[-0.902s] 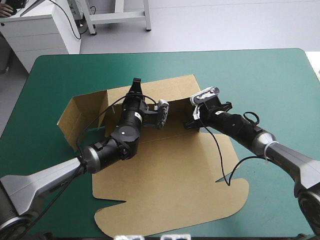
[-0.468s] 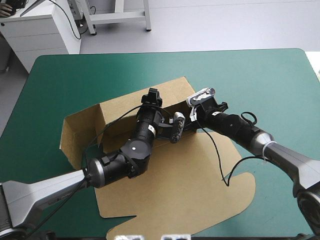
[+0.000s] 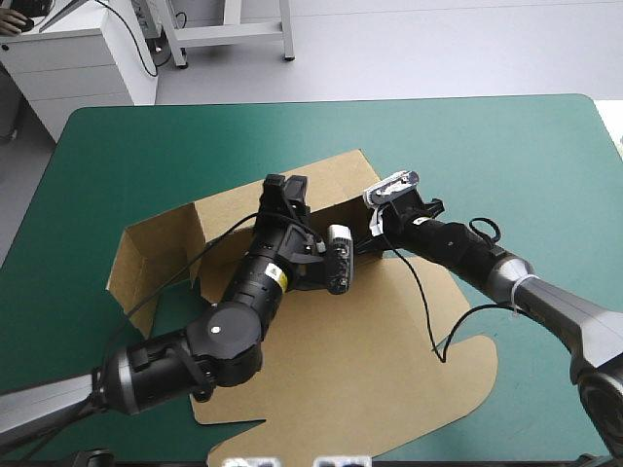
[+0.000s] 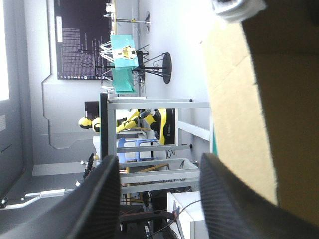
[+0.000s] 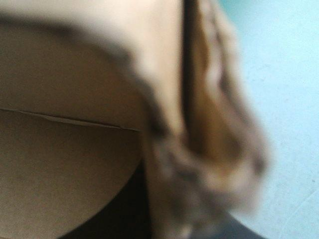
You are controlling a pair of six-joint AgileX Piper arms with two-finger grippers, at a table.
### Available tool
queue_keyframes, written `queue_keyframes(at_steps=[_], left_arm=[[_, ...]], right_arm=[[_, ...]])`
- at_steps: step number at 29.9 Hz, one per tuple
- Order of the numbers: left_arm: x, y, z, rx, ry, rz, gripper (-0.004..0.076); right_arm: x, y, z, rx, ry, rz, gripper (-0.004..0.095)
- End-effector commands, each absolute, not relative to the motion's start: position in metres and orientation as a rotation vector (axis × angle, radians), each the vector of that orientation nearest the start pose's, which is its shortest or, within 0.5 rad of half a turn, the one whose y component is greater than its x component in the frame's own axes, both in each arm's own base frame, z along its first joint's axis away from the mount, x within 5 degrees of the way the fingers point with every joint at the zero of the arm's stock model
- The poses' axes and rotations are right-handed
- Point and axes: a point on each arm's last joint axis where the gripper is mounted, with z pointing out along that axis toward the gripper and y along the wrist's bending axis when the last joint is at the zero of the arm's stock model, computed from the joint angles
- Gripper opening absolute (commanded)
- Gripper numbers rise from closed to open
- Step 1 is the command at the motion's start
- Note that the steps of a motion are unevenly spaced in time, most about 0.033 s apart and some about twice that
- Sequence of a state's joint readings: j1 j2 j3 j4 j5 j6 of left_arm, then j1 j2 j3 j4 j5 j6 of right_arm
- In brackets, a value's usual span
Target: Fold the box
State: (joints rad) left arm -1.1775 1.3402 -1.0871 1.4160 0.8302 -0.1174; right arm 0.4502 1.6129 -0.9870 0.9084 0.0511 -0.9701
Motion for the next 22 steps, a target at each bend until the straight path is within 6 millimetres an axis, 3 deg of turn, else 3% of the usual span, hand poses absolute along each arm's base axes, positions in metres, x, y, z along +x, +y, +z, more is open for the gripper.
queue_keyframes(at_steps=[1,2,3,8,16,22], left_arm=[[0.162,-0.214,0.402,1.343,1.118,0.822,0.0118],[0.163,-0.211,0.405,1.330,1.123,0.822,0.0029],[0.165,-0.206,0.407,1.316,1.132,0.829,-0.0003],[0.191,-0.180,0.414,1.219,1.302,0.870,-0.0001],[0.239,-0.117,0.429,0.927,1.656,0.696,-0.0001],[0.254,-0.084,0.418,0.776,1.867,0.525,-0.0001]], right_arm=[[0.315,0.153,0.274,-0.535,1.997,0.283,-0.0014],[0.314,0.151,0.277,-0.537,1.997,0.291,-0.0014],[0.313,0.148,0.279,-0.529,2.000,0.300,-0.0014],[0.308,0.125,0.299,-0.503,1.993,0.325,-0.0012],[0.306,0.081,0.333,-0.470,2.076,0.355,-0.0012],[0.309,0.064,0.380,-0.483,2.131,0.185,-0.0012]])
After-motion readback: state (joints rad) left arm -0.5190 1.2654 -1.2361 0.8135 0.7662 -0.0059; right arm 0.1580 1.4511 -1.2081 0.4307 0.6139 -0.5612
